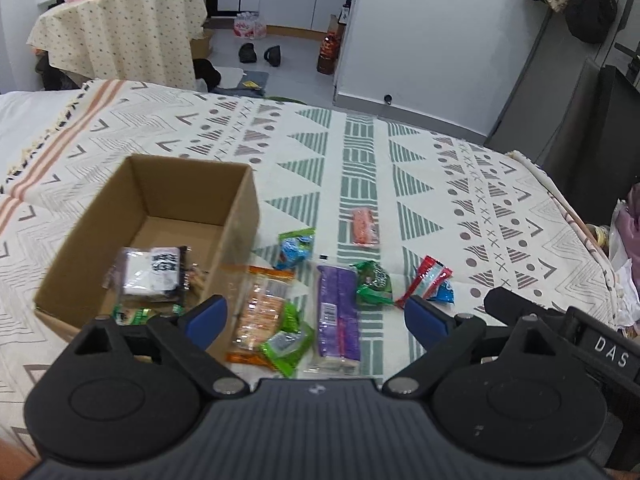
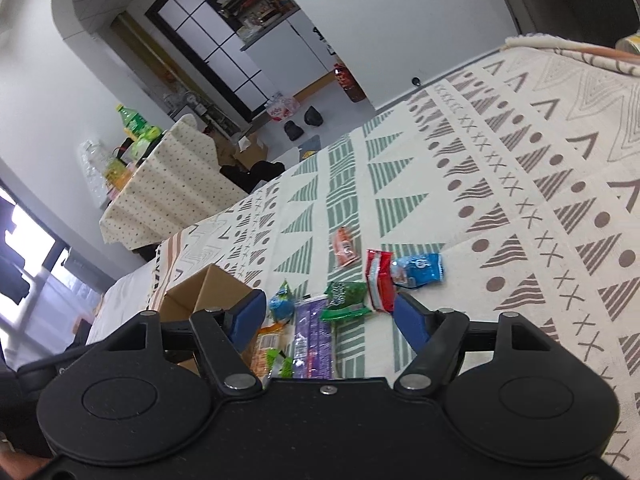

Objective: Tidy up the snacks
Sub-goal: 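Move both open tools back from the box to the snack pile, then grasp a green wrapped snack with the left tool while the right tool grasps the red packet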

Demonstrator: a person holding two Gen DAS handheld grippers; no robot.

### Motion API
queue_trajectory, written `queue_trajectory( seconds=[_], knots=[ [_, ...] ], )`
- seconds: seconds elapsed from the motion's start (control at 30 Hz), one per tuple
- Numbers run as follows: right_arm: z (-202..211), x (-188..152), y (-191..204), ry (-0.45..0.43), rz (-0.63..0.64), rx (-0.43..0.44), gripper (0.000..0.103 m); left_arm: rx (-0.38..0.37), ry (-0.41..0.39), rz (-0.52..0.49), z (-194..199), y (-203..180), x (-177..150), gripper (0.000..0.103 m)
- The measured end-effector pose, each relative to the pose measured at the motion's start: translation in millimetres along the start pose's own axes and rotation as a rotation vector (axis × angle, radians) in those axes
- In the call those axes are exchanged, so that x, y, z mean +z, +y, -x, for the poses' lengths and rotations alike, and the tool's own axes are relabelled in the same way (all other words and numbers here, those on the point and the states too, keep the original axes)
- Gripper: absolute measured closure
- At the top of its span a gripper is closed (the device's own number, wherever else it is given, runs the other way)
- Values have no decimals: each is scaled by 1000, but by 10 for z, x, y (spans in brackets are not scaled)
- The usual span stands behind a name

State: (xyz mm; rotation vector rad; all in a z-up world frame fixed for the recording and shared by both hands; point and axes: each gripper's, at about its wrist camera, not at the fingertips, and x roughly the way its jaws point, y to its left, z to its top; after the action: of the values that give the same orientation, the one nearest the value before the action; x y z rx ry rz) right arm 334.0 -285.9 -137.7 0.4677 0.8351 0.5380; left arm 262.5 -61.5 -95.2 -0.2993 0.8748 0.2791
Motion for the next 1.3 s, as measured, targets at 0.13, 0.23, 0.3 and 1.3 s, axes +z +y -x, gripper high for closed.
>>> queue_trajectory(
  seconds=[0.13,0.23,0.3,1.3],
  knots=[
    [-58,16,-76,8,-15,-12,38,-8,16,2,-139,-50,-21,14],
    [-118,20,-126,19,-30,-19,42,-21,34,8,-255,-70,-37,23],
    [-162,25,-170,28,-48,-19,44,-31,45,13,-337,-79,-50,29],
    [-921,-80,-313,101,-37,-77,52,46,78,4,-1072,65,-301,60]
  ],
)
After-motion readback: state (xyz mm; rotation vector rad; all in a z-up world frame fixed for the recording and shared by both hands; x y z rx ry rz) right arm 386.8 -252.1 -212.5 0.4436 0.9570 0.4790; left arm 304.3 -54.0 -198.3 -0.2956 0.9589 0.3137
